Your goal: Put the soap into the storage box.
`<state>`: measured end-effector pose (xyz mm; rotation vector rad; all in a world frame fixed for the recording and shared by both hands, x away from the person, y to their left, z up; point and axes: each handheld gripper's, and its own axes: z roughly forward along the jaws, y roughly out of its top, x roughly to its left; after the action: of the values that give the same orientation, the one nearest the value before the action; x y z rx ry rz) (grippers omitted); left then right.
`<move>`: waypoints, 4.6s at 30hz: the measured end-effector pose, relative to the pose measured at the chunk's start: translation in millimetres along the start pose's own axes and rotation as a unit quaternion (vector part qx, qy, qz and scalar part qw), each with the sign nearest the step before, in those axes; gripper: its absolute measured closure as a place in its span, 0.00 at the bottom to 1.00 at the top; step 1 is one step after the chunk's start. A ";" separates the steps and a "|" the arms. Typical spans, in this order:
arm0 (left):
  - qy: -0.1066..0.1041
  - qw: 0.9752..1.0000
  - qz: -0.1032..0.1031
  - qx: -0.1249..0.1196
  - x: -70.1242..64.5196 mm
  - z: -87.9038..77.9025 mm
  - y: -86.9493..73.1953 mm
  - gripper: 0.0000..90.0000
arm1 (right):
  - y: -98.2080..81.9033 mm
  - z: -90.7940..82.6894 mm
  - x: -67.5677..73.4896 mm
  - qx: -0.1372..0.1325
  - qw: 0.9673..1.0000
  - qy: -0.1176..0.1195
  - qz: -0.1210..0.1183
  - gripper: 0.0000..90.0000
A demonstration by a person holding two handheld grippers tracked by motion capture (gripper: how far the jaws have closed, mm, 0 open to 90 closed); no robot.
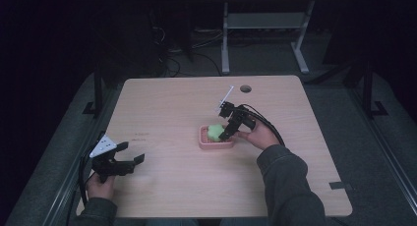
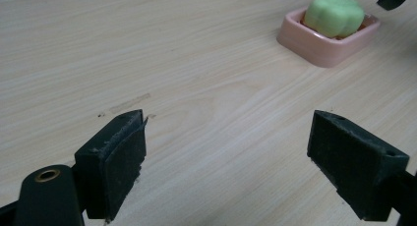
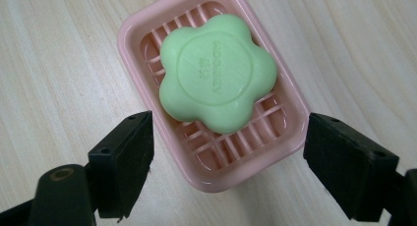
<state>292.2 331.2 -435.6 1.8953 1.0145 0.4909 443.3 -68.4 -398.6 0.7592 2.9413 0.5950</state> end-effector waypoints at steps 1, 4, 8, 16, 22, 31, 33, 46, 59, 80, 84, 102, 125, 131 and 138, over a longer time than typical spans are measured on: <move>0.001 1.000 0.000 -0.001 0.0 -0.1 0.0 0.16 | -0.1 -0.5 -0.2 -0.002 1.000 0.001 0.002 0.21; 0.002 1.000 -0.002 -0.001 0.3 -0.2 -0.1 0.16 | -0.9 0.1 -1.4 0.000 1.000 0.003 0.002 0.21; 0.001 1.000 0.001 0.000 0.3 0.0 -0.2 0.16 | -2.1 0.6 -1.7 0.003 1.000 0.006 0.007 0.21; 0.002 1.000 0.003 0.003 0.3 0.0 -0.3 0.16 | -4.5 -4.0 -1.3 0.001 1.000 0.004 0.007 0.21; 0.003 1.000 0.002 0.004 0.0 0.5 -0.7 0.16 | -10.8 -8.1 -4.2 -0.004 1.000 0.006 0.014 0.21; 0.002 1.000 0.002 0.005 0.1 0.1 -0.7 0.16 | -23.4 -12.2 -5.7 -0.011 1.000 0.007 0.025 0.22; 0.003 1.000 0.003 0.005 0.2 0.0 -0.7 0.16 | -27.4 -12.1 -6.8 -0.010 1.000 0.006 0.028 0.22; 0.002 1.000 0.001 0.005 -0.2 -0.1 -0.8 0.16 | -41.6 -23.9 -8.7 -0.013 0.999 0.003 0.038 0.22; 0.000 1.000 -0.001 0.005 -1.0 0.8 -1.1 0.16 | -62.2 -28.7 -10.6 -0.022 0.998 0.003 0.052 0.21; -0.004 1.000 -0.002 0.004 -1.1 1.1 -1.2 0.16 | -85.9 -35.3 -5.8 -0.021 0.998 -0.003 0.059 0.21; -0.003 1.000 -0.001 0.006 -1.0 0.8 -1.2 0.16 | -91.7 -37.5 -3.7 -0.029 0.998 -0.004 0.061 0.22; -0.001 1.000 0.000 0.007 -1.0 0.6 -1.4 0.16 | -120.1 -37.6 3.8 -0.030 0.996 -0.006 0.078 0.22; 0.000 1.000 0.003 0.009 -1.8 1.6 -1.7 0.16 | -171.5 -42.3 10.2 -0.046 0.993 -0.008 0.111 0.22; 0.001 1.000 0.005 0.010 -1.8 1.9 -1.8 0.16 | -181.8 -42.3 13.4 -0.049 0.992 -0.009 0.116 0.22; 0.000 1.000 0.006 0.008 -1.9 2.6 -2.3 0.16 | -194.3 -43.6 18.4 -0.058 0.991 -0.011 0.123 0.22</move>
<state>291.9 328.9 -438.7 1.9166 1.0116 0.4905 332.4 -231.7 -430.5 1.1154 2.7836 0.7587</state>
